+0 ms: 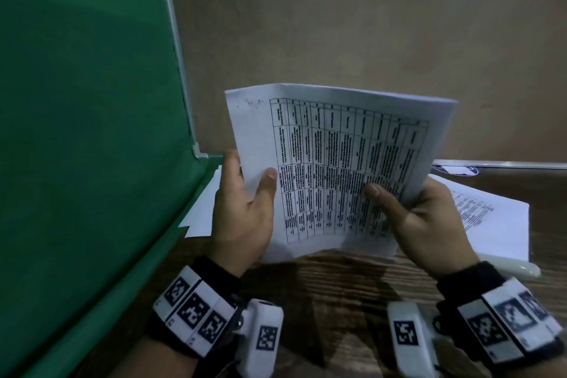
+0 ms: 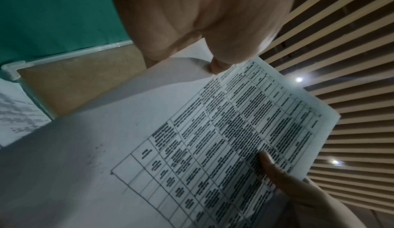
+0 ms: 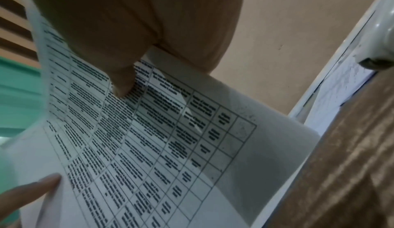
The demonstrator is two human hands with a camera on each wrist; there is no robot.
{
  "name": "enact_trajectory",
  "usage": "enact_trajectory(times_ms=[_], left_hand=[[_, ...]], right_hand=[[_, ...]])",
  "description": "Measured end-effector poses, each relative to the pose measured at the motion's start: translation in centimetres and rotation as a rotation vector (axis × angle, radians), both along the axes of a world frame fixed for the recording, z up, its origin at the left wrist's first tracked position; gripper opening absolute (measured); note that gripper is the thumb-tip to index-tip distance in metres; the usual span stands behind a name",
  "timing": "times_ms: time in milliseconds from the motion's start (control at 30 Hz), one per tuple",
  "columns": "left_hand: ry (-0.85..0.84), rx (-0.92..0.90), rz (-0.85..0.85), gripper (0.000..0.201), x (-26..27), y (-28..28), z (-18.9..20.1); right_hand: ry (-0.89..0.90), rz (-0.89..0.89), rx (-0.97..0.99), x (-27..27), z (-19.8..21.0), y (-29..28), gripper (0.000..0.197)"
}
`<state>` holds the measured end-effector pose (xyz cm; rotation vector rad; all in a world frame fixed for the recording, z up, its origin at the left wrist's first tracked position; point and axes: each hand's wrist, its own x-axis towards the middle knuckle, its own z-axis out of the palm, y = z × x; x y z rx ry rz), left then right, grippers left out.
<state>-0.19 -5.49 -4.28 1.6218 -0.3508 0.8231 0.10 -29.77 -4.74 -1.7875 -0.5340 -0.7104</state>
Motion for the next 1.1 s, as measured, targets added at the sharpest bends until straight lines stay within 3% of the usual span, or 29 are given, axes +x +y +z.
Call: enact_trajectory(times_ms=[100, 233, 367, 500, 600, 700, 767, 833, 900, 967, 1100], left_hand=[[0.059, 0.09, 0.015, 0.028, 0.1, 0.0, -0.6], [0.142, 0.136, 0.016, 0.054, 0.0, 0.0, -0.8], [0.149, 0.121, 0.023, 0.06, 0.1, 0.1, -0.7], [0.252, 0.024, -0.096, 0.038, 0.9, 1.1, -0.8], [0.379, -0.029, -0.216, 0.036, 1.2, 2.0, -0.6], [0.399, 0.027, -0.124, 0.034, 1.7, 3.2, -0.9], [0.407, 0.063, -0.045, 0.034, 2.0, 3.7, -1.1], [0.412, 0.071, -0.041, 0.035, 2.1, 3.9, -1.3], [0.437, 0.1, -0.043, 0.036, 2.0, 3.7, -1.3], [0.453, 0.127, -0.05, 0.037, 1.9, 3.4, -1.2], [0.47, 0.145, -0.057, 0.039, 1.7, 2.9, -1.2]], right_hand=[[0.141, 0.043, -0.012, 0.4, -0.5, 0.0, 0.007], [0.214, 0.023, 0.025, 0.5, -0.7, -0.2, 0.005], [0.222, -0.015, 0.028, 0.4, -0.6, -0.3, 0.005], [0.277, -0.009, 0.049, 0.0, 0.1, -0.5, 0.015], [0.367, 0.024, 0.031, 0.2, 0.3, -1.0, 0.019], [0.315, -0.311, -0.21, 1.6, -0.2, -3.2, 0.032], [0.464, -0.551, -0.471, 1.6, -0.1, -5.1, 0.036], [0.766, -0.581, -0.757, 1.6, -0.2, -6.8, 0.045], [0.97, -0.558, -0.914, 1.7, -0.6, -7.6, 0.05], [1.009, -0.586, -0.969, 1.8, -1.1, -7.8, 0.049], [0.937, -0.635, -0.991, 1.5, -0.8, -8.0, 0.018]])
